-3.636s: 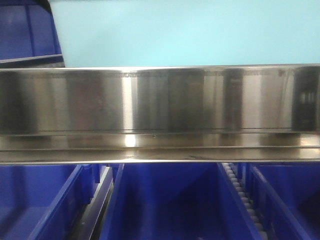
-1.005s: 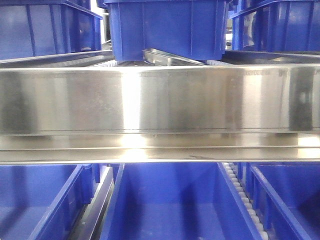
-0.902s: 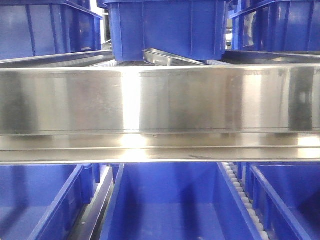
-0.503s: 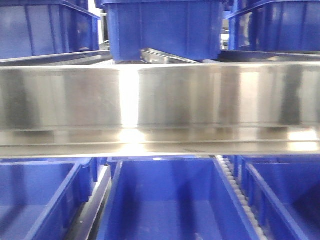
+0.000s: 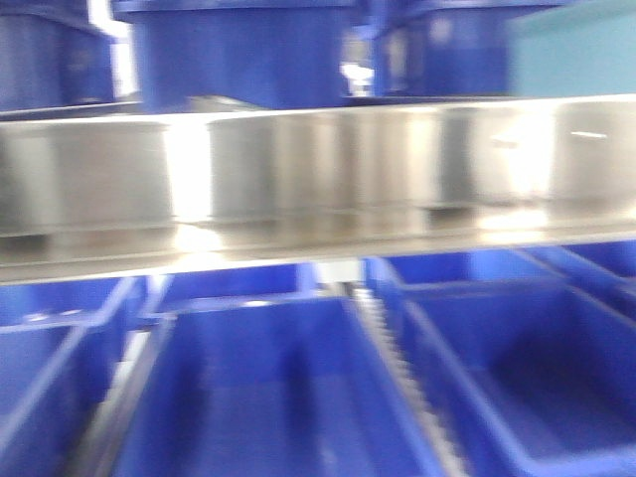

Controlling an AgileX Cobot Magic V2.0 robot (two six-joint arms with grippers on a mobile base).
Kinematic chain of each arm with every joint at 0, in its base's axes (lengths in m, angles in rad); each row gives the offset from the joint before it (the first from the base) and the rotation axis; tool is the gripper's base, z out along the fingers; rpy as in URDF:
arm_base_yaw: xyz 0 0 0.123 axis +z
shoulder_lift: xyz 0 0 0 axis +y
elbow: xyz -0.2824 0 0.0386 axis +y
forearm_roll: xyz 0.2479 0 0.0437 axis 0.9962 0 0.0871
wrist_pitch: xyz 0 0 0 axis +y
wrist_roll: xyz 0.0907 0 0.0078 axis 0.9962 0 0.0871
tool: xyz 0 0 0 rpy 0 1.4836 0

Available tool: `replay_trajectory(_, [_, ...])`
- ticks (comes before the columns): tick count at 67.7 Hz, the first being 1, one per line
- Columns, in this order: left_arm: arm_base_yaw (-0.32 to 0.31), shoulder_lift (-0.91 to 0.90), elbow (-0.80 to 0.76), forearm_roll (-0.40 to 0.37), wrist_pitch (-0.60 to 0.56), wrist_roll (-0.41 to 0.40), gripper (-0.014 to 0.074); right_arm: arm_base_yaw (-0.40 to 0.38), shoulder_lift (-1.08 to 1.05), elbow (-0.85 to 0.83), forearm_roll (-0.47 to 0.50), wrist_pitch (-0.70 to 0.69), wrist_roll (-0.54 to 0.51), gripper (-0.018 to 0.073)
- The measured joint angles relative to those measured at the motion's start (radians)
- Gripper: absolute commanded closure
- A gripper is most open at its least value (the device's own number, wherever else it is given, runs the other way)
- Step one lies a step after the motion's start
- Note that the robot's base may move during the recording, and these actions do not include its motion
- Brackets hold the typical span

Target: Move two blue bins to right shelf middle

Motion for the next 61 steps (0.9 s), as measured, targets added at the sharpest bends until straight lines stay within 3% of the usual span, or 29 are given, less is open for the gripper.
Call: replay_trajectory(61, [0.000,0.000,0.000,0.000,-0.009,0.000,0.0707,0.000,0.000,0.000,0.000,0.004,0.002,0.0712])
